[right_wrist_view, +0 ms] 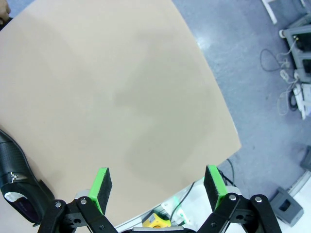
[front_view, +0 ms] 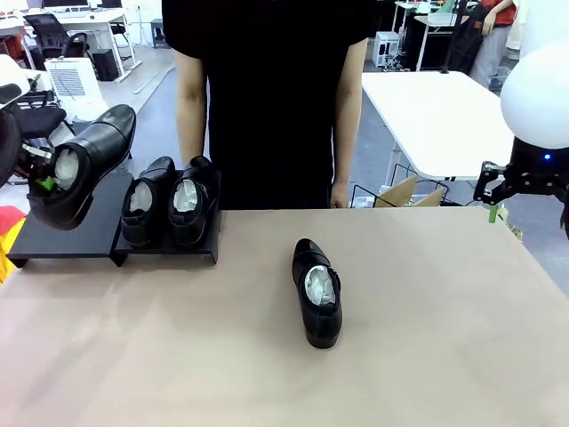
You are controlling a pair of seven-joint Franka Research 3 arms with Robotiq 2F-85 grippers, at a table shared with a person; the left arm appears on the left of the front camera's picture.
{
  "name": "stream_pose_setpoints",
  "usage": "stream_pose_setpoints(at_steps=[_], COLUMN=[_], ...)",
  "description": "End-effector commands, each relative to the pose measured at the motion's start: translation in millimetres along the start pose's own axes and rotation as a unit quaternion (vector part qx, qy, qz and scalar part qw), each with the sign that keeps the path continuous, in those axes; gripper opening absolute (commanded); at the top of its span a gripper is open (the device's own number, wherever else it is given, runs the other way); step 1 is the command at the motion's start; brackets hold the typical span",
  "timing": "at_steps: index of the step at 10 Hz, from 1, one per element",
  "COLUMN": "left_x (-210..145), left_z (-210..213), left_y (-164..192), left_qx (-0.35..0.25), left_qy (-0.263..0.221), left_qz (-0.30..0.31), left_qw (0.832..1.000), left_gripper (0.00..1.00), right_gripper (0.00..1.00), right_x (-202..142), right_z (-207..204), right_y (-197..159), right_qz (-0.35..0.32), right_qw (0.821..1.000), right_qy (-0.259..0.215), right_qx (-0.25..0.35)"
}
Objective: Organize the shoes by placing them on the stand.
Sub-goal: Place the Shoe from the middle of the table onto the Shoes Stand.
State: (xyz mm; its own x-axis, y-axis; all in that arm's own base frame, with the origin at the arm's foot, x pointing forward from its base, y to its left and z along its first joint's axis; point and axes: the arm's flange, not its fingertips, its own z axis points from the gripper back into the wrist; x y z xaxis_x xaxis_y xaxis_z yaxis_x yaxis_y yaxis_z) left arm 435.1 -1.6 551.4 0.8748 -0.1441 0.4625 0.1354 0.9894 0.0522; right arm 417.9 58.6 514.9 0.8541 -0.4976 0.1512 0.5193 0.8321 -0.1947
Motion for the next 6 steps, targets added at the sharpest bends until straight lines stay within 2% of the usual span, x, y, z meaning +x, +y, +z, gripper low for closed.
stream_pose_setpoints(at_steps=[1,2,5,6], left_x=[1.3,7.6,14.8,18.3], left_z=[-4.8,-14.5,-42.2,-54.7], left_y=[3.5,0.6,60.5,76.2], left_qx=[0.001,-0.023,0.033,0.032], left_qy=[0.0,0.015,0.046,0.057], left_qz=[0.003,0.016,0.074,0.084], left_qw=[1.0,0.999,0.996,0.994], left_gripper=[0.0,0.0,0.0,0.0], right_gripper=[1.0,1.0,1.0,1.0], right_x=[-0.2,-0.2,-0.2,-0.2], right_z=[-0.5,-0.5,-0.5,-0.5], right_y=[-0.3,-0.3,-0.3,-0.3], right_qz=[-0.005,-0.005,-0.005,-0.005], right_qw=[1.0,1.0,1.0,1.0], right_qy=[-0.005,-0.005,-0.005,-0.005], right_qx=[0.001,0.001,0.001,0.001])
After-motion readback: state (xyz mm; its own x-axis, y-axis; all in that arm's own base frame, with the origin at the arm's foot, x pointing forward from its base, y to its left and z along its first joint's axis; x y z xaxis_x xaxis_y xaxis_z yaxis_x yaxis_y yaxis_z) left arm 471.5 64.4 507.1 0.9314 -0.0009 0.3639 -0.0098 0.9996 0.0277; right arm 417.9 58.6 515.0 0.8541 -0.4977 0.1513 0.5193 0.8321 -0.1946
